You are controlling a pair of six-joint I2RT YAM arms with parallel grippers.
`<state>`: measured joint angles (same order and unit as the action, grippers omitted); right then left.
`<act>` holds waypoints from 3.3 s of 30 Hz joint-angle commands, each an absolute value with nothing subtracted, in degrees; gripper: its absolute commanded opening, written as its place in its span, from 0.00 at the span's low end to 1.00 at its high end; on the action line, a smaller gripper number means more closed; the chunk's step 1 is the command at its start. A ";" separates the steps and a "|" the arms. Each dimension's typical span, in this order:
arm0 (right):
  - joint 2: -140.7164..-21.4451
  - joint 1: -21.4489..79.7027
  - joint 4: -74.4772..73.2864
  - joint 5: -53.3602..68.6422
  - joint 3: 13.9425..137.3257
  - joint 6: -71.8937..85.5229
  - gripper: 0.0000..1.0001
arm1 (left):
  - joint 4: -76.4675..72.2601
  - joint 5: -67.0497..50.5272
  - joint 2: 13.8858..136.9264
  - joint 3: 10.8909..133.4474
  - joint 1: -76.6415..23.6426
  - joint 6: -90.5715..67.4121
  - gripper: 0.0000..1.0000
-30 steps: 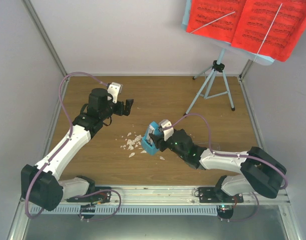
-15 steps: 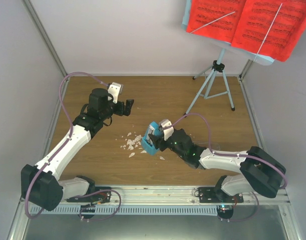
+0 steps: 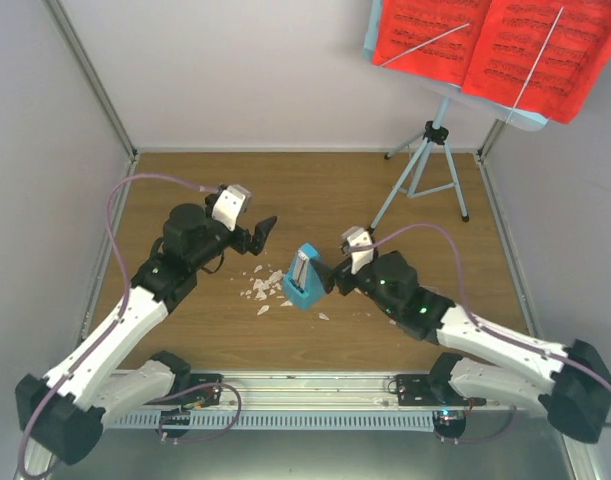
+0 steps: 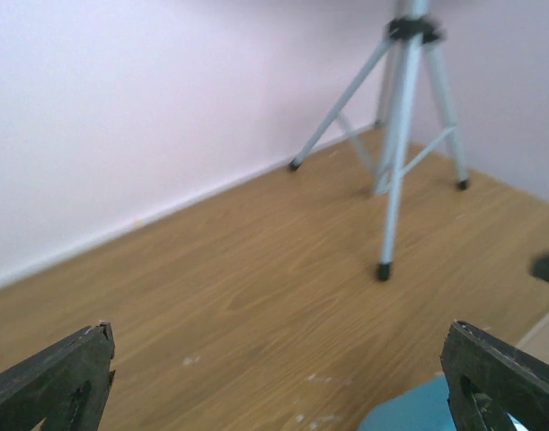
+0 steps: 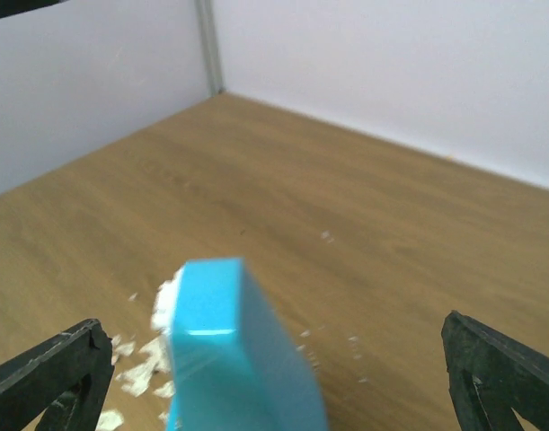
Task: Pack up the instrument practice props
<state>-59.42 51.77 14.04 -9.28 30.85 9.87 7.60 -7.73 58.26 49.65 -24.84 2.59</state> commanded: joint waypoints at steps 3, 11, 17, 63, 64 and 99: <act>-49.74 44.08 -2.04 -12.85 33.95 12.11 1.00 | 0.15 -14.88 48.42 43.59 -29.82 0.50 0.99; -47.97 29.48 -3.81 -1.92 29.96 21.14 1.00 | -7.75 -19.98 34.80 25.49 -38.26 -6.65 0.98; -46.66 27.61 -2.09 1.66 27.91 24.68 1.00 | -12.07 -17.71 40.57 21.03 -39.53 -6.83 0.93; -44.85 27.51 -1.47 8.38 26.31 30.23 1.00 | -31.12 -33.58 74.07 28.92 -30.70 8.48 0.66; -44.72 27.62 -1.50 8.35 26.16 30.23 1.00 | -30.97 -33.50 74.21 28.85 -30.68 8.48 0.64; -43.95 27.52 -6.61 5.08 27.40 33.60 1.00 | -23.79 -21.65 60.03 24.60 -30.08 -5.97 0.88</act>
